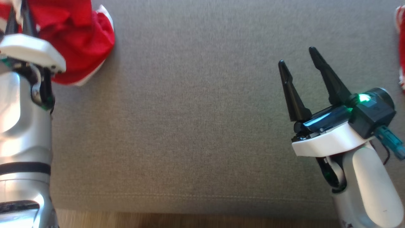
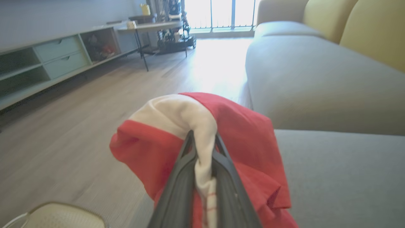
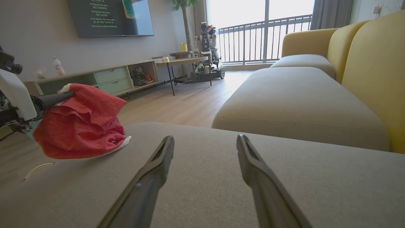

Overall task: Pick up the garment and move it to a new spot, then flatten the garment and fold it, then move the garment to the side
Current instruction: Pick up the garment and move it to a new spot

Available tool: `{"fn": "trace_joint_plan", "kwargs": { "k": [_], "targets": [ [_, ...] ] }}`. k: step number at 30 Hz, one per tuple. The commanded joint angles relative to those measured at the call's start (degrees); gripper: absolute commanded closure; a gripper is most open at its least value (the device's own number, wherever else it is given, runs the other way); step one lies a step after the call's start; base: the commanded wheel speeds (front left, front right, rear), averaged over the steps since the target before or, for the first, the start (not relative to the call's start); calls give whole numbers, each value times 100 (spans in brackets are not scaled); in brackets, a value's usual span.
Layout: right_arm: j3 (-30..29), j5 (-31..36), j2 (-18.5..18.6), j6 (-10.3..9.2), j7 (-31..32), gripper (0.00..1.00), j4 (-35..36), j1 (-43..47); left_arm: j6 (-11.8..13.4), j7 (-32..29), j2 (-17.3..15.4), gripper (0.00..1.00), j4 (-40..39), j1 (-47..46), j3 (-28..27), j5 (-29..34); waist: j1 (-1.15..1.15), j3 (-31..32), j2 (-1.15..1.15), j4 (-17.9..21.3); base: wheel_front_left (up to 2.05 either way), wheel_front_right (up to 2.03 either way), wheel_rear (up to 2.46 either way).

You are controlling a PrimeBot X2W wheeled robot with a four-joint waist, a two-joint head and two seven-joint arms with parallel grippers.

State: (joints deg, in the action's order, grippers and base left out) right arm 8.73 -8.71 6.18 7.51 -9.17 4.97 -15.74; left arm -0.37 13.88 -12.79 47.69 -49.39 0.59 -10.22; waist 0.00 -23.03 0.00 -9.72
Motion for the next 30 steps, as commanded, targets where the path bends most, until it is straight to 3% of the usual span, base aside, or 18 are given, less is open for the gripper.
{"fn": "trace_joint_plan", "kwargs": {
  "k": [1,7,12,17,23,30],
  "targets": [
    [142,-52,-112,-2,-84,0,125,63,-60,89,-215,100,-537,-68,-85,29,0,380,0,0,0,0,0],
    [113,-119,-204,-2,-185,0,-22,94,-218,108,19,100,-1796,186,50,-17,0,738,0,154,0,0,0],
    [101,-183,-272,-2,-281,0,-103,73,-295,-78,264,100,-2865,474,278,-94,0,873,0,515,0,0,0],
    [37,-243,-311,-2,-366,0,-123,44,-201,-537,367,100,-3595,728,686,175,0,809,0,958,0,0,0],
    [83,-373,-327,-2,-455,0,-87,-48,-91,-830,611,100,-3584,933,1245,481,0,645,0,1583,0,0,0],
    [76,-566,-329,-2,-515,0,-62,-119,179,-626,867,100,-2567,985,2253,1185,0,509,0,2211,0,0,0]
  ]
}}
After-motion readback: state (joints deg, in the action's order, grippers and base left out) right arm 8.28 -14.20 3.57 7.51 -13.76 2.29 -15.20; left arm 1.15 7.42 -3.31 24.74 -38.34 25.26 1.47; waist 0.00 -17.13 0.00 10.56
